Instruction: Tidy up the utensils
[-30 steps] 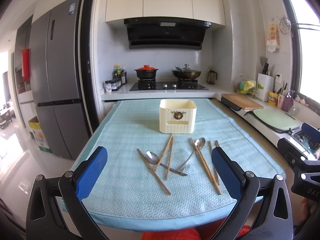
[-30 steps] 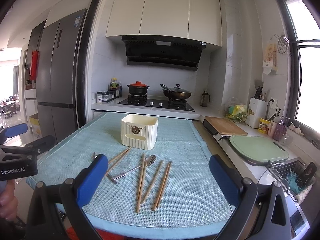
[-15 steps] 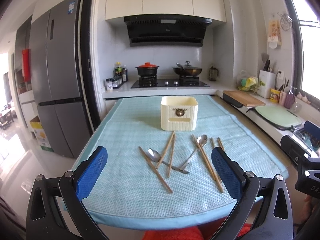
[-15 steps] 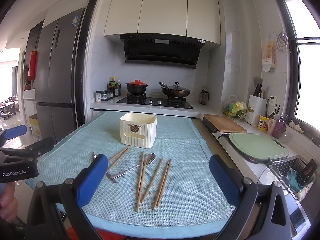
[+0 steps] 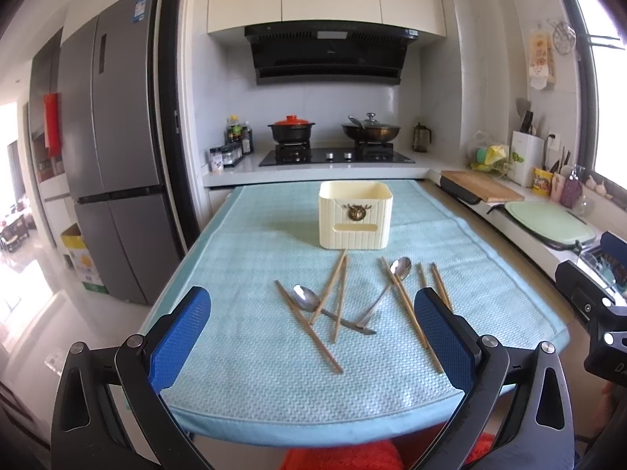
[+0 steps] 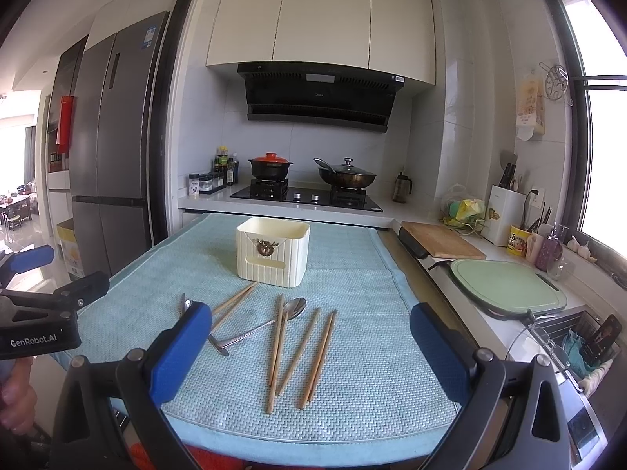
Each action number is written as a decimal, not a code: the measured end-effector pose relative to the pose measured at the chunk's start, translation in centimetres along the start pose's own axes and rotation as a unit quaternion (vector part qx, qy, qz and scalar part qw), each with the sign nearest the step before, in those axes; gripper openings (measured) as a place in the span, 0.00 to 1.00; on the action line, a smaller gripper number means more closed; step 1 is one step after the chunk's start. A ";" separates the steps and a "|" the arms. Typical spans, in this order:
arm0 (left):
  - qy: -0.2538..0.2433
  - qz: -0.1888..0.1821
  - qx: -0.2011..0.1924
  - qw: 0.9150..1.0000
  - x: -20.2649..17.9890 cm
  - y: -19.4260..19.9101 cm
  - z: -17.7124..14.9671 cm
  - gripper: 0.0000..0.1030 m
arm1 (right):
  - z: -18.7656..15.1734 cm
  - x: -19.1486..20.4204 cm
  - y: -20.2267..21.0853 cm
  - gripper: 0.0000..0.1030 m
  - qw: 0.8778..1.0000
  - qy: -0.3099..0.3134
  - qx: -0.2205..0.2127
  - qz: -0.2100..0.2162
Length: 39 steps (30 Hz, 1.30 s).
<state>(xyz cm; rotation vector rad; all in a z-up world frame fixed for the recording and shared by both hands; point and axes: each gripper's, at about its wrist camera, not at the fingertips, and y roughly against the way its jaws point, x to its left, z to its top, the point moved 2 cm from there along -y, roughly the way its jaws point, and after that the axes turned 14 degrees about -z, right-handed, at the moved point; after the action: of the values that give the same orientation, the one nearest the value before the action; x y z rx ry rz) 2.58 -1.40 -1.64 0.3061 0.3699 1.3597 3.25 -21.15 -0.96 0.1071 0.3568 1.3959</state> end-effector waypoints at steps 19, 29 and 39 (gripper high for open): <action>0.009 -0.033 0.022 0.999 0.3 -1.4 -0.2 1.00 | 0.1 -0.1 -0.4 1.00 1.000 -0.006 0.008 0.005; 0.015 -0.028 0.041 0.999 0.6 -2.5 -0.5 1.00 | 0.0 -0.1 -1.1 1.00 1.000 -0.006 0.018 0.008; 0.035 0.008 0.041 0.999 3.6 -3.4 -0.5 1.00 | -0.3 0.6 -2.1 1.00 0.999 0.009 0.027 0.018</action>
<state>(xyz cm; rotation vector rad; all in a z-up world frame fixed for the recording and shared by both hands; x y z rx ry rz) 5.99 1.56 -3.79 0.3304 0.4825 1.3753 5.19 -20.97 -1.90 0.1460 0.4084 1.4249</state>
